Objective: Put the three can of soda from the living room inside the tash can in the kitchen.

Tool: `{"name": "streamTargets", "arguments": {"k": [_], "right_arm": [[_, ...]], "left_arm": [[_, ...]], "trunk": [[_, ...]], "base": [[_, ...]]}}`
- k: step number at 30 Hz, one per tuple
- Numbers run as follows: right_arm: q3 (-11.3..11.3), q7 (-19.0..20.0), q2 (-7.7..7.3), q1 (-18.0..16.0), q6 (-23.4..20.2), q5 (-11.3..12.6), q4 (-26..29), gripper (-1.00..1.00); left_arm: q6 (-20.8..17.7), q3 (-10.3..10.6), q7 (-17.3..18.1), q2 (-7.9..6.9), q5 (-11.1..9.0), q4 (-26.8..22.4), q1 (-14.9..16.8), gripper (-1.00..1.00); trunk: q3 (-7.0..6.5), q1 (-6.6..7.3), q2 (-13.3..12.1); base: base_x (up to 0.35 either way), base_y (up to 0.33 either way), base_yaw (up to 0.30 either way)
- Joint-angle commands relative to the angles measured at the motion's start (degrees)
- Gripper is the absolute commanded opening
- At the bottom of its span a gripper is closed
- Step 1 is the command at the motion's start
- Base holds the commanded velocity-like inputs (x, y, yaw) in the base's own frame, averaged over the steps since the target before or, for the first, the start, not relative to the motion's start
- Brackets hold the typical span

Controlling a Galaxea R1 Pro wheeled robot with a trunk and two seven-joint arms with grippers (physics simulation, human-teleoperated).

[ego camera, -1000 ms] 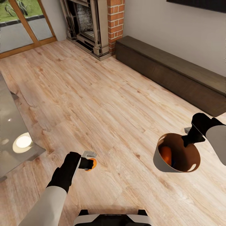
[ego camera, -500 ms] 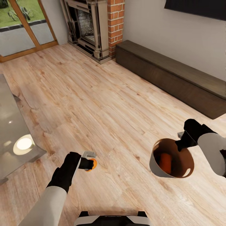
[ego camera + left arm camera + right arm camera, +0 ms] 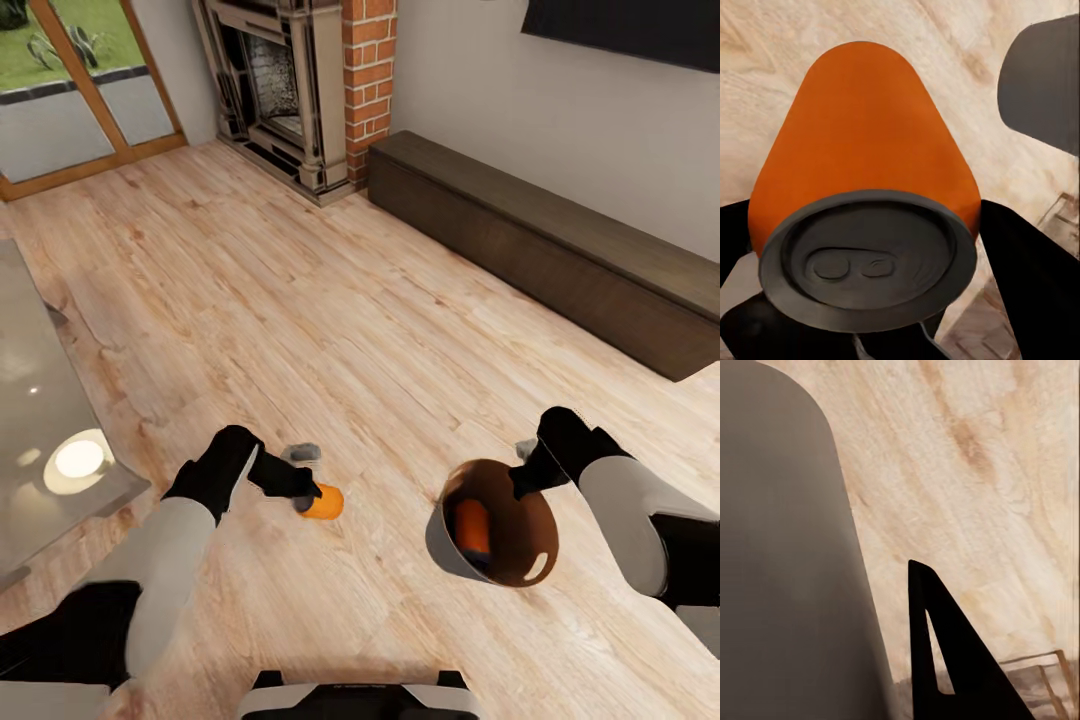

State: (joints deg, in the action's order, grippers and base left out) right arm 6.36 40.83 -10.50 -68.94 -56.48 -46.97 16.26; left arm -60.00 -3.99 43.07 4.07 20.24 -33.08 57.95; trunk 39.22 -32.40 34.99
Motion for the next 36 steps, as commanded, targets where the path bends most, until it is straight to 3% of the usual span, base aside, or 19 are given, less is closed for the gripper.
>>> {"name": "streamTargets", "arguments": {"k": [1, 3, 4, 7, 8, 9, 11, 13, 15, 17, 22, 29, 30, 36], "right_arm": [[0.3, -0.2, 0.23, 0.3, 0.9, 1.1, 0.2, -1.0], [1.1, -0.5, 0.53, 0.6, 5.7, 1.1, 0.4, -1.0], [1.5, -0.5, 0.56, 0.6, 6.5, 1.1, 0.5, -1.0], [3.5, -0.6, 0.83, 0.7, 8.8, 1.2, 0.5, -1.0], [4.9, -2.5, 2.26, 0.7, 9.9, 1.2, 0.4, -1.0], [5.2, -4.0, 3.12, 0.7, 10.1, 1.2, 0.3, -1.0], [5.5, -6.5, 4.95, 0.7, 10.2, 1.3, 0.1, -1.0], [5.8, -10.4, 8.09, 0.7, 9.8, 1.4, -0.1, -1.0], [7.0, -12.8, 9.34, 0.7, 9.3, 2.2, -0.2, -1.0], [9.0, -15.1, 10.11, 0.7, 7.8, 3.6, -0.3, -1.0], [10.6, -16.9, 10.28, 0.7, 5.5, 4.6, -0.5, -1.0], [11.5, -18.7, 9.98, 0.7, 5.2, 4.8, -2.4, -1.0], [13.0, -19.2, 9.98, 0.7, 5.2, 4.9, -2.6, -1.0], [15.1, -22.8, 10.46, 0.7, 5.2, 5.1, -3.4, -1.0]], "left_arm": [[0.0, 0.0, 2.9, -1.14, 0.2, 4.1, 3.1, -1.0], [0.0, 0.7, 10.0, -4.46, 0.6, 10.3, 11.2, -1.0], [0.0, 1.4, 11.4, -4.76, 0.7, 11.1, 12.5, -1.0], [0.0, 7.7, 18.8, -5.25, 0.8, 14.8, 17.1, -1.0], [0.0, 17.6, 31.5, -5.28, 0.9, 17.3, 21.8, -1.0], [0.0, 20.7, 35.9, -5.14, 0.9, 17.7, 23.7, -1.0], [0.0, 23.8, 41.0, -4.99, 0.9, 18.0, 26.5, -1.0], [0.0, 26.1, 45.9, -3.39, 1.0, 18.3, 29.8, -1.0], [0.0, 27.4, 46.9, -1.29, 1.0, 18.4, 30.8, -1.0], [0.0, 31.1, 46.9, 0.57, 1.0, 18.3, 31.5, -1.0], [0.0, 37.7, 46.9, 1.99, 0.9, 18.1, 31.9, -1.0], [0.0, 38.5, 46.9, 4.19, 1.0, 18.1, 32.0, -1.0], [0.0, 38.6, 46.9, 4.78, 1.0, 18.1, 31.9, -1.0], [0.0, 38.6, 46.9, 5.34, 1.0, 17.9, 32.0, -1.0]], "trunk": [[-0.19, 0.23, -0.4], [-0.55, 0.67, -1.2], [-0.73, 0.89, -1.6], [-1.26, 1.55, -2.8], [-1.44, 1.77, -3.2], [-1.62, 1.99, -3.6], [-1.62, 1.99, -3.6], [-1.62, 1.99, -3.6], [-1.62, 1.99, -3.6], [-1.62, 1.99, -3.6], [-1.62, 1.99, -3.6], [-1.62, 1.99, -3.6], [-1.62, 1.99, -3.6], [-1.62, 1.99, -3.6]], "base": [[0.0, 0.0, 0.0], [0.0, 0.0, 0.0], [0.0, 0.0, 0.0], [0.0, 0.0, 0.0], [0.0, 0.0, 0.0], [0.0, 0.0, 0.0], [0.0, 0.0, 0.0], [0.0, 0.0, 0.0], [0.0, 0.0, 0.0], [0.0, 0.0, 0.0], [0.0, 0.0, 0.0], [0.0, 0.0, 0.0], [0.0, 0.0, 0.0], [0.0, 0.0, 0.0]]}}
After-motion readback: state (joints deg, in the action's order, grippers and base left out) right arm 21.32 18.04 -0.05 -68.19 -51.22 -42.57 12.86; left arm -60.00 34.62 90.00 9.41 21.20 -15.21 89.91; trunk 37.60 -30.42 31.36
